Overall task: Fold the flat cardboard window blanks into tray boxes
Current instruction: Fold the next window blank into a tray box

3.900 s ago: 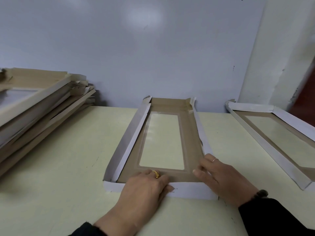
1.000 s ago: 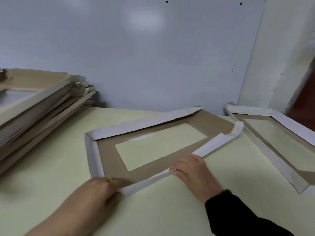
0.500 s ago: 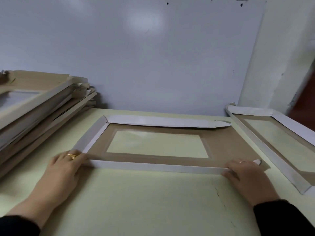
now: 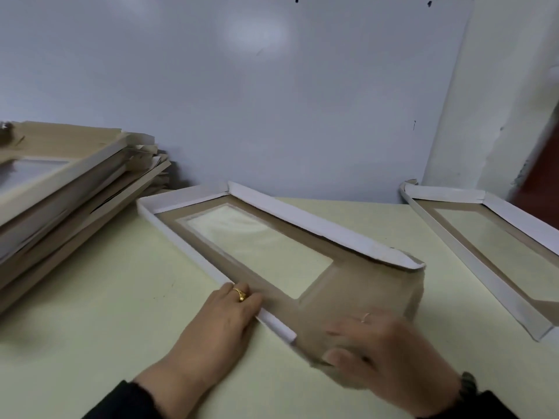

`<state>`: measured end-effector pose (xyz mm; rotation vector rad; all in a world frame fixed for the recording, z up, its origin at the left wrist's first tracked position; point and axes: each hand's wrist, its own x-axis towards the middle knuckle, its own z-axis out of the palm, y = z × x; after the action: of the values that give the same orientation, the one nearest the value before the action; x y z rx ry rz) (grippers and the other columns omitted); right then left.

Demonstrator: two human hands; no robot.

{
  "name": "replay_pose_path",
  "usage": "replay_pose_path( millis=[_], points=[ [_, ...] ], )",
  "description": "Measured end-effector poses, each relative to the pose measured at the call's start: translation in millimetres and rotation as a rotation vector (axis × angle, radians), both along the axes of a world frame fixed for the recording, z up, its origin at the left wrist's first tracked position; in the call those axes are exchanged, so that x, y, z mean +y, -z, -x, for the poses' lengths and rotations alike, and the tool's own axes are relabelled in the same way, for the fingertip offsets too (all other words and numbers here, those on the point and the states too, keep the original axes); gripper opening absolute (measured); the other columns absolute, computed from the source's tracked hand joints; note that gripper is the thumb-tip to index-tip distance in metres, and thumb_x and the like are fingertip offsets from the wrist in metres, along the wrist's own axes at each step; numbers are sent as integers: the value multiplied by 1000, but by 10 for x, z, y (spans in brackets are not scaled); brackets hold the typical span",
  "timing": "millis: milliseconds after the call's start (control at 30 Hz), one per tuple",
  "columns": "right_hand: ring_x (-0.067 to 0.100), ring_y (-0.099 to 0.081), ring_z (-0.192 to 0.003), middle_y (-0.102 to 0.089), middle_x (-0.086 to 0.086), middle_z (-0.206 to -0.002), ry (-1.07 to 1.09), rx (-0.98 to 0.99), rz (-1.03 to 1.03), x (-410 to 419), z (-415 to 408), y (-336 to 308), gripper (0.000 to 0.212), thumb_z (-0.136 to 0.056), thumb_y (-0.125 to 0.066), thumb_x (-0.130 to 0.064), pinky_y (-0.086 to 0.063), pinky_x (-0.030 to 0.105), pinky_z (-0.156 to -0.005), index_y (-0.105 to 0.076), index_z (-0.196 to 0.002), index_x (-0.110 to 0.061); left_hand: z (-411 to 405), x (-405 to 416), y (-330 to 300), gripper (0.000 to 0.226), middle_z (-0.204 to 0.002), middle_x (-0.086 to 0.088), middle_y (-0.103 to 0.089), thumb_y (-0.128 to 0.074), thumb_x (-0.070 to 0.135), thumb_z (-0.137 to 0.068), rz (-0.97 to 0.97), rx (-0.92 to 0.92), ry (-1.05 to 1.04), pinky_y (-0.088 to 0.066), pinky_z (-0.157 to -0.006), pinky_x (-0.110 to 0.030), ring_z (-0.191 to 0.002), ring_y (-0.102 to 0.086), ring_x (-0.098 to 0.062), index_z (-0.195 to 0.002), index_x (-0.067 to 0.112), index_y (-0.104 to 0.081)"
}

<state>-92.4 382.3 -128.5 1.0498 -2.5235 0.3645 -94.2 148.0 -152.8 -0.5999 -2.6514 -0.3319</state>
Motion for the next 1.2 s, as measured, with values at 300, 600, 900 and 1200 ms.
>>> replay_pose_path(
  millis=[300,600,900,1200],
  points=[
    [2,-63,-96,-67,-14,-107,3,-54,-146,456,14,81,60,-63,-58,-57,-49,16,-81,-66,-112,-21,256,-416,39,20,-107,16,-58,-47,21,-85,-297,-307,-91,-42,-82,-21,-92,-54,-4,-92,21,-66],
    [10,-69,-61,-71,3,-67,184,298,-185,-156,-6,331,47,-62,-30,-4,-47,16,-40,-76,-73,-10,-152,106,-323,35,-113,-2,-63,-37,29,-94,-257,69,-3,-40,-88,-14,-98,-61,-10,-109,18,-66],
    [6,-65,-98,-69,-5,-108,154,-62,-209,-234,-71,370,40,-65,-63,-46,-55,21,-74,-74,-98,-26,-236,187,39,47,-100,7,-72,-34,50,-83,260,-171,57,-55,-61,-20,-88,-69,-9,-97,30,-73],
    [-22,-15,-128,-29,-35,-136,39,-662,130,370,186,177,53,-77,-72,-35,-9,-1,-100,-45,-120,-48,-97,-322,113,79,-145,33,-10,-6,83,-68,-82,-464,109,-4,-111,-8,-134,0,16,-137,47,-14]
  ],
)
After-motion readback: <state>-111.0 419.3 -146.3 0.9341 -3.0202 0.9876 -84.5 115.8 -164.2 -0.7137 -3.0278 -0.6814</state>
